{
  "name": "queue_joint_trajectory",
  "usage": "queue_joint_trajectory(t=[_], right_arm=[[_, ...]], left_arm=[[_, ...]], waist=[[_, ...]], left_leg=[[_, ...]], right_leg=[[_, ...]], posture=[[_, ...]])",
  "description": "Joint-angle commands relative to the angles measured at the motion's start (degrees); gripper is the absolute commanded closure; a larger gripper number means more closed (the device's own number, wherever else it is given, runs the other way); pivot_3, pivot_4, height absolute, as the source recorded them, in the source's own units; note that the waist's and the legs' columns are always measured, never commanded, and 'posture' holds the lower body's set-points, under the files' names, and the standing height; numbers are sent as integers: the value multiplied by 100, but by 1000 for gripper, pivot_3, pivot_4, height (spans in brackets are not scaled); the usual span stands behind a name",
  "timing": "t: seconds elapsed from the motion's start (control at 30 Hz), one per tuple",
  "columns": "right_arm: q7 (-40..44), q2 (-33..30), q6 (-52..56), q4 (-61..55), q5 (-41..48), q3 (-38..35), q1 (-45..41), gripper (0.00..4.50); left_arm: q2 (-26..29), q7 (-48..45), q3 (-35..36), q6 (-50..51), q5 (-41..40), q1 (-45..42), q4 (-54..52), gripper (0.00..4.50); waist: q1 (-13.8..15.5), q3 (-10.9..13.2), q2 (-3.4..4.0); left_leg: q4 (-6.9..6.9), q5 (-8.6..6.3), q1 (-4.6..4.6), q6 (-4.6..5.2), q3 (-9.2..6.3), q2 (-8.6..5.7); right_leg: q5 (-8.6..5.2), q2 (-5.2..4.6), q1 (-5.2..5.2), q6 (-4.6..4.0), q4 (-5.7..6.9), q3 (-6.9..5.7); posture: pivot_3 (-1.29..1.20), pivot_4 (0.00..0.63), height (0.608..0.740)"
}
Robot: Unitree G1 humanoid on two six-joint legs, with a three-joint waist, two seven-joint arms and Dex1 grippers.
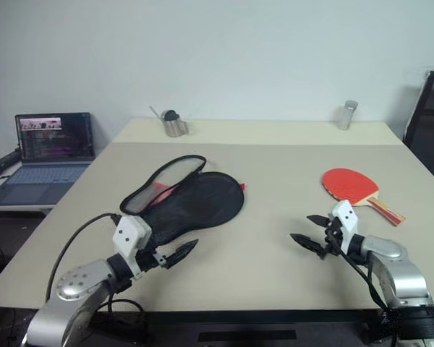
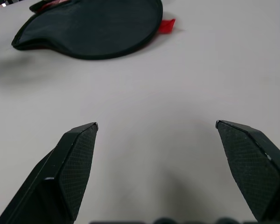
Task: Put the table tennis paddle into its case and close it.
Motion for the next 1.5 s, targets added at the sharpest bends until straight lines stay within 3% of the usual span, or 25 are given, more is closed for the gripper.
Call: queue_joint_trajectory(t=[0.03, 0.47, 0.77, 0.93, 1.33, 1.5], right_arm=[[103, -147, 110, -263, 86, 39, -36, 50], [-99, 36, 855, -1287, 569, 284, 73, 50], [-738, 758, 1322, -2140, 771, 765, 217, 50], [-793, 758, 1245, -2170, 733, 774, 102, 50], [-889, 860, 1042, -2122, 645, 929, -414, 50], [-725, 668, 1175, -2318, 853, 804, -552, 50]], left_arm=[[-120, 190, -44, -41, 110, 21, -150, 0], [-489, 101, 298, -716, -38, 222, 170, 0], [-312, -112, 932, -979, -191, 736, 340, 0], [-226, -195, 922, -997, -179, 371, 646, 0], [117, -654, 760, -1019, -34, -851, 1683, 0], [175, -714, 915, -373, -421, -891, 1594, 0]], waist=[[11, 0, -1], [14, -1, -2], [26, -2, -4], [30, -3, -8], [15, -3, -8], [9, -2, -8]], left_leg=[[2, 0, 0, 0, -2, 1], [7, -2, -2, -3, -2, 7], [5, -7, -2, -9, -7, 24], [10, -8, -2, -11, 3, 21], [1, -10, -3, -9, 14, 23], [7, -10, -3, -9, 14, 23]], right_leg=[[0, 0, 0, 1, 1, -1], [4, -7, 1, 0, -5, -1], [2, -2, -4, -4, -6, 1], [-14, -8, -2, -30, -14, 6], [4, 4, -6, -3, -11, -10], [6, 2, -6, 0, -8, -8]], posture=[[0, 150, 740], [0, 150, 740], [0, 150, 740], [0, 150, 740], [0, 150, 740], [0, 150, 740]])
